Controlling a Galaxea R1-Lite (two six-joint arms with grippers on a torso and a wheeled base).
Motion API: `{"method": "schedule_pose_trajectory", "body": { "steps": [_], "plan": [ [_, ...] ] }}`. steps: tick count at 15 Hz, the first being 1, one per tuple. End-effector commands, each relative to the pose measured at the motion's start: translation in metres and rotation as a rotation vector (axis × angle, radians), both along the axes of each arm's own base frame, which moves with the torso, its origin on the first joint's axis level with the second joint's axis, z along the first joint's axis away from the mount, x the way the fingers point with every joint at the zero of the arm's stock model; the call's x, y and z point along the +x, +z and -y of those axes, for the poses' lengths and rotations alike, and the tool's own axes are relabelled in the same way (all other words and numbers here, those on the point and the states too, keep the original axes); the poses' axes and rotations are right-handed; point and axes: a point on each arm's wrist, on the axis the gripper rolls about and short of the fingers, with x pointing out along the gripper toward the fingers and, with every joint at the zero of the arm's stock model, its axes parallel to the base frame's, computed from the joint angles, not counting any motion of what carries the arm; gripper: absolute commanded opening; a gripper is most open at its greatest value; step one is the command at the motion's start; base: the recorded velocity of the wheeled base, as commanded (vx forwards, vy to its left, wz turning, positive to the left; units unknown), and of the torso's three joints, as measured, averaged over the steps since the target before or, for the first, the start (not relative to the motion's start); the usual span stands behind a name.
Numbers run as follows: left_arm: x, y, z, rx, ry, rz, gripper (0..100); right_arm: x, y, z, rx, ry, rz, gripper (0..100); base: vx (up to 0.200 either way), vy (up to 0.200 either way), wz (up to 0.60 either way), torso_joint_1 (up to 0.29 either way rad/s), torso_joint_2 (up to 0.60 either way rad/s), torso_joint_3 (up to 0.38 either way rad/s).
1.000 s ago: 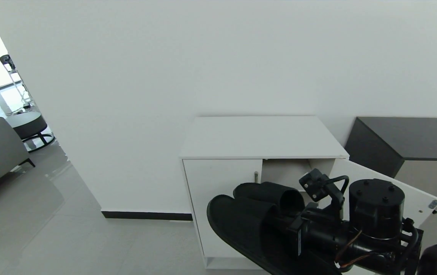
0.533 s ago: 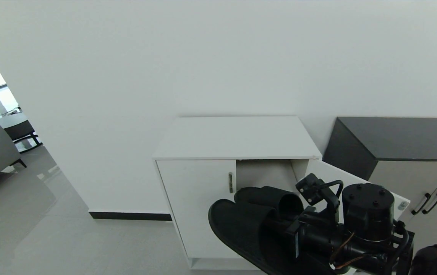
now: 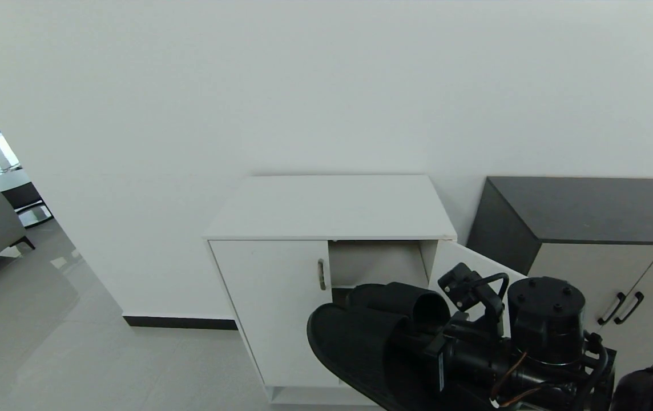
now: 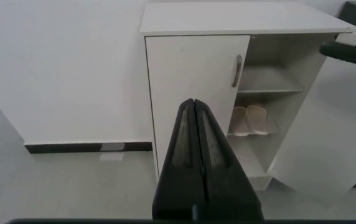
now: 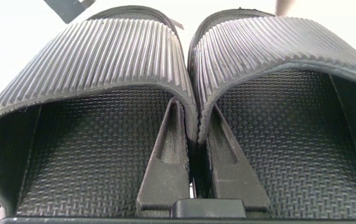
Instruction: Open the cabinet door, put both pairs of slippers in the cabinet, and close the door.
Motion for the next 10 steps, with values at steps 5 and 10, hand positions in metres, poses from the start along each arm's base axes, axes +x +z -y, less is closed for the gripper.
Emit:
{"method": "schedule_pose_trajectory", "body": {
  "steps": [5, 10],
  "plan": [
    [0.0001, 0.0001, 0.0000, -0.003, 0.000, -0.001, 0, -0.0028, -0.0026, 0.0032, 0.013, -0.001, 0.013, 0, 0.000, 0.000, 0.00, 0.000, 0.00, 0.000],
    [0.0001, 0.0001, 0.0000, -0.007, 0.000, -0.001, 0, -0.0046, -0.0037, 0.0043, 0.020, 0.020, 0.013, 0, 0.000, 0.000, 0.00, -0.113, 0.23, 0.124]
  ]
}}
